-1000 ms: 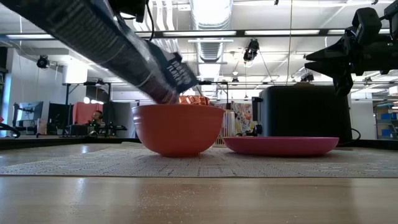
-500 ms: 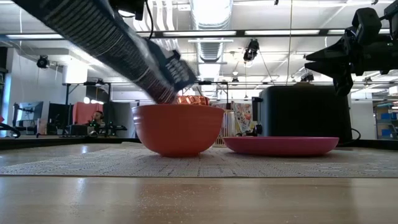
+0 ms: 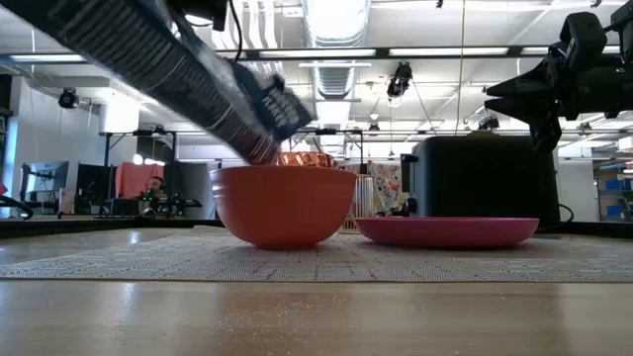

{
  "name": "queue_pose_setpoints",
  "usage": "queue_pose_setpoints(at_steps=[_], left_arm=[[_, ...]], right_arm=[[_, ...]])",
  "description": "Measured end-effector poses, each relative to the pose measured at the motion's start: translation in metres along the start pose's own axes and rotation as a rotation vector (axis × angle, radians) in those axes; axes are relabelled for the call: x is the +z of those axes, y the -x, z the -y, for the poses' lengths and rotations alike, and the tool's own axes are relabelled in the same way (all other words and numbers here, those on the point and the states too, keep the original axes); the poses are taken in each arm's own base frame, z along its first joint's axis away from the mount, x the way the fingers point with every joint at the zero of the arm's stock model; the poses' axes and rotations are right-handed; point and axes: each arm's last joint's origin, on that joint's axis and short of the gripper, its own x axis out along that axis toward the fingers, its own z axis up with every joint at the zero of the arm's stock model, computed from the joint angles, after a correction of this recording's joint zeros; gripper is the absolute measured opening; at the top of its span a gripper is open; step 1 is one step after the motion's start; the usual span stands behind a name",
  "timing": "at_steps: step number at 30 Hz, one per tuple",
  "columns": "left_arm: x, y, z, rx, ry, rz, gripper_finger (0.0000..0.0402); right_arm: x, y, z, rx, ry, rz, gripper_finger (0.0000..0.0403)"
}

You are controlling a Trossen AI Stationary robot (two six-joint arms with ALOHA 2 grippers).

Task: Arrange a breakfast setting
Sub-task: Pour the cereal from the blue cereal box into the orange bowl on the gray tablemat

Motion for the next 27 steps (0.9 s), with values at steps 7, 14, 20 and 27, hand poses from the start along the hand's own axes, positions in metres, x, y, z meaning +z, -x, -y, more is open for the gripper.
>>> queue_pose_setpoints(at_steps=[7, 14, 20, 27], left_arm=[[0.0009, 0.0005, 0.0, -0.004, 0.011, 0.002, 0.0014], [0.0022, 0.001, -0.0008, -0.001, 0.013, 0.011, 0.0014], [0.0022, 0.0003, -0.001, 0.001, 0.011, 0.01, 0.0014], [0.0017, 0.0018, -0.0022, 0.004, 0.018, 0.024, 0.0014]], right_arm=[[0.0, 0.0, 0.0, 0.0, 0.0, 0.0, 0.0091], [0.0, 0.0, 0.0, 0.0, 0.0, 0.0, 0.0091], [0.0, 0.0, 0.0, 0.0, 0.0, 0.0, 0.0091], [0.0, 0.0, 0.0, 0.0, 0.0, 0.0, 0.0091]])
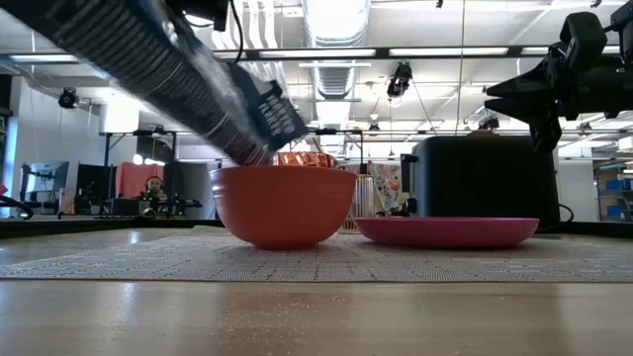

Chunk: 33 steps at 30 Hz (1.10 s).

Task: Arrange a breakfast setting
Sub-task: Pour the cereal from the blue cereal box into the orange bowl on the gray tablemat

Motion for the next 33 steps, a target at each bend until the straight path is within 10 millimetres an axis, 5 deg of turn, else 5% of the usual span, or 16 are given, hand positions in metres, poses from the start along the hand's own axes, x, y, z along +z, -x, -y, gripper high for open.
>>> queue_pose_setpoints(at_steps=[33], left_arm=[[0.0036, -0.0002, 0.0023, -0.02, -0.045, -0.029, 0.0014]], right_arm=[[0.0, 0.0, 0.0, 0.0, 0.0, 0.0, 0.0091]])
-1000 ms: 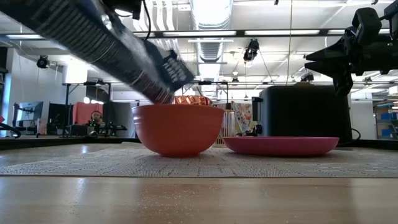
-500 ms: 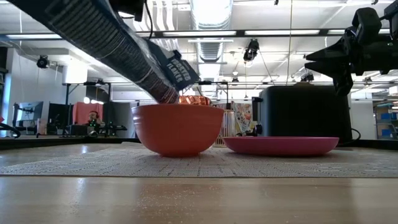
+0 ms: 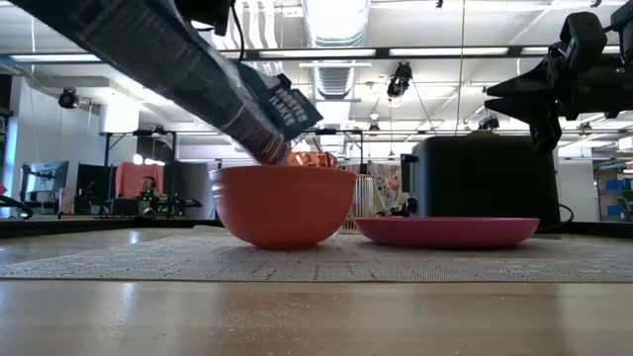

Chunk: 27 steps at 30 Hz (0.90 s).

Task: Arrange a breakfast setting
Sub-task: Pour the cereal from the blue cereal box into the orange bowl on the gray tablemat

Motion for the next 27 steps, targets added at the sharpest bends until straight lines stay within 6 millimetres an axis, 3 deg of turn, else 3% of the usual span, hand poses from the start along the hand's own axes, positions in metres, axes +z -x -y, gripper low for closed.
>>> queue_pose_setpoints(at_steps=[27], left_arm=[[-0.0038, -0.005, 0.0007, 0.028, -0.045, 0.002, 0.0014]], right_arm=[[0.0, 0.0, 0.0, 0.0, 0.0, 0.0, 0.0091]])
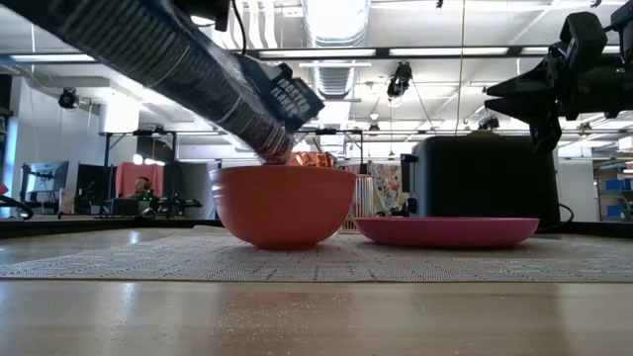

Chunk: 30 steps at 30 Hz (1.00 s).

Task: Arrange a breakfast setting
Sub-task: Pour the cereal from the blue cereal box into the orange bowl on the gray tablemat

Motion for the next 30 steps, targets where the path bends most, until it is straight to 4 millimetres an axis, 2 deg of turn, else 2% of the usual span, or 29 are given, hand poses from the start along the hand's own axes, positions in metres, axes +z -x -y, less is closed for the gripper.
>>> queue_pose_setpoints(at_steps=[10, 20, 30], left_arm=[[-0.002, 0.0, -0.002, 0.024, -0.048, 0.02, 0.0014], [-0.004, 0.003, -0.007, 0.148, -0.178, 0.168, 0.0014], [-0.023, 0.002, -0.013, 0.216, -0.256, 0.251, 0.0014]], right_arm=[[0.0, 0.0, 0.0, 0.0, 0.0, 0.0, 0.0091], [0.0, 0.0, 0.0, 0.0, 0.0, 0.0, 0.0091], [0.0, 0.0, 0.0, 0.0, 0.0, 0.0, 0.0091]])
